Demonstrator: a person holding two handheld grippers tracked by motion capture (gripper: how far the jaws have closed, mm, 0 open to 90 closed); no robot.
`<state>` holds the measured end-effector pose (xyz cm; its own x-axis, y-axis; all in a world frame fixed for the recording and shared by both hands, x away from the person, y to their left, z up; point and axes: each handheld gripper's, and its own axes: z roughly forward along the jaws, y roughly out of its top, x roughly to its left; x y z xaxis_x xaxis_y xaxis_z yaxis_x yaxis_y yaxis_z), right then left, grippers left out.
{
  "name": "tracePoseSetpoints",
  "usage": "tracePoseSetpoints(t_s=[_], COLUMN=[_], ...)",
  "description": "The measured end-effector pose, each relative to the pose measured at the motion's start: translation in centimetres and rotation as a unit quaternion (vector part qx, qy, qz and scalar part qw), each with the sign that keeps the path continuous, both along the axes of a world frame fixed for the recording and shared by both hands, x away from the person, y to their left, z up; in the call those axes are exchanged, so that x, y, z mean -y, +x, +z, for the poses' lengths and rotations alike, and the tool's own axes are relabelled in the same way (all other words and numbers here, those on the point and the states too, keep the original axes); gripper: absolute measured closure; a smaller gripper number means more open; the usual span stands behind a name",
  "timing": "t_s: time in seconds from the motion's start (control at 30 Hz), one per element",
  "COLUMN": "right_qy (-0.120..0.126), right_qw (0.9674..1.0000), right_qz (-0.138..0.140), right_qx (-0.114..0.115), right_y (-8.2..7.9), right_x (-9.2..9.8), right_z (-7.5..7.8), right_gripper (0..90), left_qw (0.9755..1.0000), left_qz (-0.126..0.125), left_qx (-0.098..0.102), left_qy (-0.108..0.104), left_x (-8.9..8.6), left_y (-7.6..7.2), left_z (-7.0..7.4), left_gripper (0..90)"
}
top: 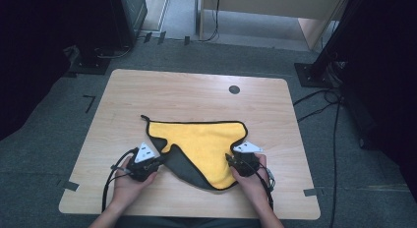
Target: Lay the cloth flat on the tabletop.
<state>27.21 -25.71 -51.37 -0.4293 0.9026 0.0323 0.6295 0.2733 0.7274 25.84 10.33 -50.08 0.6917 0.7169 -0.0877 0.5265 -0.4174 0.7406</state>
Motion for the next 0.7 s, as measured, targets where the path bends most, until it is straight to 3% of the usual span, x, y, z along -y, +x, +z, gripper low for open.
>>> tracePoseSetpoints(t_s=[0.07, 0.13, 0.2, 0.23, 0.27, 0.33, 0.4, 0.47, 0.5, 0.57, 0.7], right_qy=[-0.003, -0.006, -0.009, -0.003, -0.003, 0.012, 0.015, 0.016, 0.014, 0.014, 0.0], right_qw=[1.0, 0.9999, 0.9995, 0.9992, 0.9992, 0.9989, 0.9987, 0.9989, 0.9988, 0.9987, 0.9984], right_qz=[-0.006, -0.013, -0.029, -0.036, -0.036, -0.046, -0.048, -0.045, -0.047, -0.049, -0.052], right_qx=[-0.003, -0.006, -0.011, -0.014, -0.014, -0.006, -0.001, 0.001, 0.002, 0.003, -0.024], right_y=[-0.1, -0.2, -0.3, -0.6, -0.6, -1.6, -2.2, -3.0, -3.6, -4.2, -5.1], right_x=[0.3, 0.6, 1.5, 2.3, 2.3, 3.4, 3.7, 4.0, 4.2, 4.6, 5.5], right_z=[0.2, 0.3, 0.6, 1.0, 1.0, 1.9, 2.3, 2.7, 2.9, 3.0, 1.8], right_gripper=[64.2, 62.7, 59.9, 57.3, 57.3, 54.8, 53.6, 52.8, 52.6, 51.3, 49.2], left_qw=[0.9999, 0.9998, 0.9994, 0.997, 0.997, 0.9938, 0.9933, 0.996, 0.996, 0.9988, 0.9997], left_qz=[0.0, 0.002, 0.012, 0.046, 0.046, 0.07, 0.069, 0.051, 0.051, 0.032, 0.017], left_qx=[-0.016, -0.02, -0.017, -0.007, -0.007, -0.006, -0.004, 0.005, 0.005, 0.005, -0.012], left_qy=[-0.006, -0.009, -0.026, -0.061, -0.061, -0.086, -0.092, -0.073, -0.073, -0.036, -0.008], left_x=[-1.4, -2.1, -3.6, -5.0, -5.0, -5.5, -5.0, -3.0, -3.0, -1.7, -1.3], left_y=[-0.9, -1.1, -1.2, -0.7, -0.7, -0.1, 0.1, 0.2, 0.2, 0.0, -0.6], left_z=[-0.2, -0.2, 0.2, 0.9, 0.9, 1.3, 1.6, 1.7, 1.7, 1.1, 0.0], left_gripper=[87.4, 84.5, 78.2, 70.7, 68.2, 63.2, 57.8, 54.6, 54.3, 55.0, 62.0])
